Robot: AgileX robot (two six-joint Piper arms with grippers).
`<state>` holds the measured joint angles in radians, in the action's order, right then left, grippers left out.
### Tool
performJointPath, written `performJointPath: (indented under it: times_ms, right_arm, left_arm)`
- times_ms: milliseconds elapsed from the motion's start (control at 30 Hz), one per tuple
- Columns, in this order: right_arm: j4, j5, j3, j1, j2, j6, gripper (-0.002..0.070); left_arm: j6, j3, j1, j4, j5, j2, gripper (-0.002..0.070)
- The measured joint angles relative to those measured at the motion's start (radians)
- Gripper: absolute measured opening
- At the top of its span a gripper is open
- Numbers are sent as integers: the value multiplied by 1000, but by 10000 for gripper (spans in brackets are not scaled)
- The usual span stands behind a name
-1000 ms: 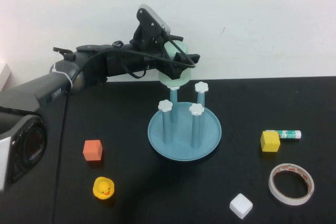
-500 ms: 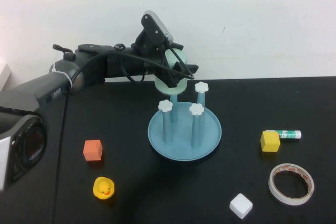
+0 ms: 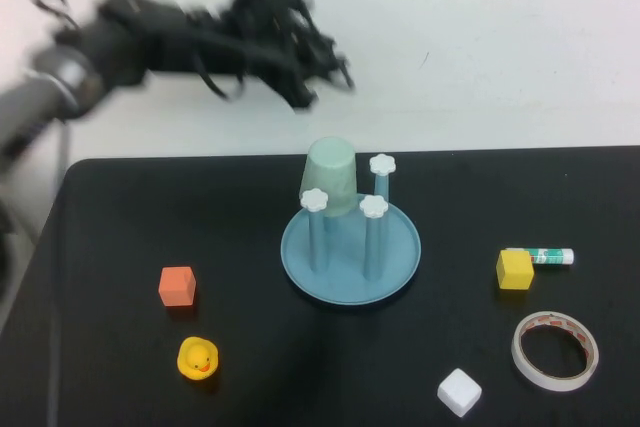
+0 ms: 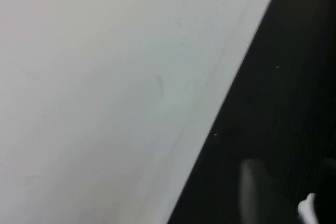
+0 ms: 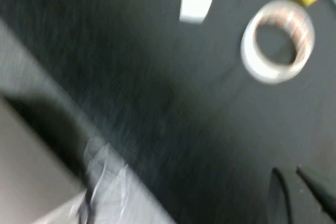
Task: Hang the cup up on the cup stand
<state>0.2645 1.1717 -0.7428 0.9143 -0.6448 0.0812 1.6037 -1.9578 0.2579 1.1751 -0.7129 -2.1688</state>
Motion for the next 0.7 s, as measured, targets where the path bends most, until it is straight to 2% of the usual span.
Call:
performJointPath:
  times_ms: [67,167,500,700]
  right_arm:
    - [13,-50,5,0,46,-20,0]
    - [22,-138,32,0,126,-36,0]
    - [26,-384,297,0,235,-44,0]
    - [26,-469,349,0,239,-44,0]
  left_arm:
    - [-131,0,-5,-136,0,79,99]
    - [-326,0,-7,-312,-5,212,27]
    - [-852,6,-7,-785,-72,583,0]
    - [-952,217,-9,-869,-43,834,0]
